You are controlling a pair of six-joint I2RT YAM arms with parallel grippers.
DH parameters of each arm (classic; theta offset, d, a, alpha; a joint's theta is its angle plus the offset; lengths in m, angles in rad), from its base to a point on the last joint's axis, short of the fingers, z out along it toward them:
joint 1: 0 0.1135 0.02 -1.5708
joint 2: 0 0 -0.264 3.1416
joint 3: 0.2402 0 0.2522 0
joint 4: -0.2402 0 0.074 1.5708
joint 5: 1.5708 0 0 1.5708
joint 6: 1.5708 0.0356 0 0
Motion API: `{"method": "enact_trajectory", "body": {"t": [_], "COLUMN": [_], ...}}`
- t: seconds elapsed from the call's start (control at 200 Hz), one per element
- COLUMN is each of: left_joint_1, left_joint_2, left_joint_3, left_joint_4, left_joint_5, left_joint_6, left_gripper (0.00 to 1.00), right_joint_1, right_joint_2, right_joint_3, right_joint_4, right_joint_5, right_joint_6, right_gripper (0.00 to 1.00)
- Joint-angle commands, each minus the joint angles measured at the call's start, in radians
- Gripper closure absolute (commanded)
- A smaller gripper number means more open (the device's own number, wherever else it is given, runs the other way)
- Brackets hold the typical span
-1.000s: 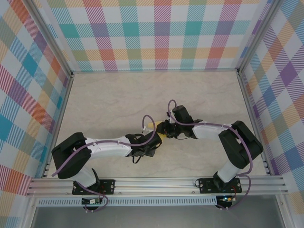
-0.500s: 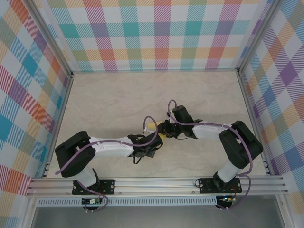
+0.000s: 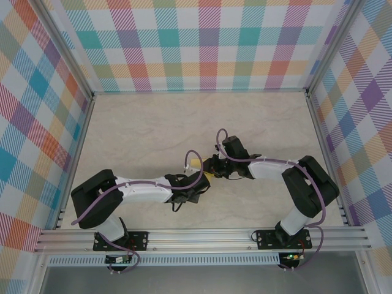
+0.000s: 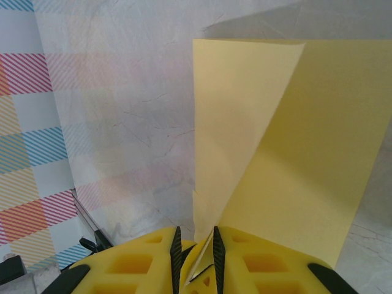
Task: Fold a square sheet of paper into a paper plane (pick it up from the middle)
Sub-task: Fourth fold the wing at the center of the table.
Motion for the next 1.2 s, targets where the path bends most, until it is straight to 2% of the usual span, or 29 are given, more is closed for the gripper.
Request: {"method": "enact_trajectory", "body": {"t": [0.0,0.12,0.27,0.46,0.535,0.695,0.8,0.98,1.09,1.195], "left_joint_1": [-0.01,-0.01,-0.006,0.02,0.033,0.074,0.11,0.19,0.229,0.26], "left_joint_2": [-0.037,-0.042,-0.056,-0.051,-0.062,-0.115,-0.142,-0.144,-0.143,-0.14], "left_joint_3": [-0.019,-0.018,-0.029,-0.046,-0.071,-0.148,-0.191,-0.252,-0.285,-0.315], "left_joint_4": [-0.001,0.001,0.032,0.051,0.11,0.224,0.291,0.396,0.449,0.497], "left_joint_5": [-0.024,-0.023,0.01,0.072,0.104,0.211,0.292,0.435,0.504,0.556], "left_joint_6": [-0.01,-0.01,0.006,-0.003,-0.018,-0.036,-0.028,-0.043,-0.063,-0.077], "left_gripper": [0.77,0.85,0.95,0.97,0.98,0.97,0.97,0.97,0.98,0.97], "right_joint_1": [-0.003,-0.003,-0.007,-0.015,-0.015,-0.014,-0.007,0.022,0.05,0.081], "right_joint_2": [-0.022,-0.032,-0.097,-0.248,-0.308,-0.386,-0.4,-0.359,-0.309,-0.248], "right_joint_3": [0.009,0.008,-0.009,-0.057,-0.079,-0.14,-0.18,-0.187,-0.17,-0.144], "right_joint_4": [-0.026,-0.033,-0.09,-0.2,-0.237,-0.214,-0.16,-0.076,-0.013,0.036], "right_joint_5": [-0.001,0.006,0.058,0.164,0.195,0.17,0.145,0.108,0.086,0.077], "right_joint_6": [0.005,0.006,0.005,-0.005,-0.009,-0.002,0.016,0.027,0.039,0.048], "right_gripper": [0.76,0.73,0.65,0.54,0.48,0.45,0.54,0.76,0.85,0.9]}}
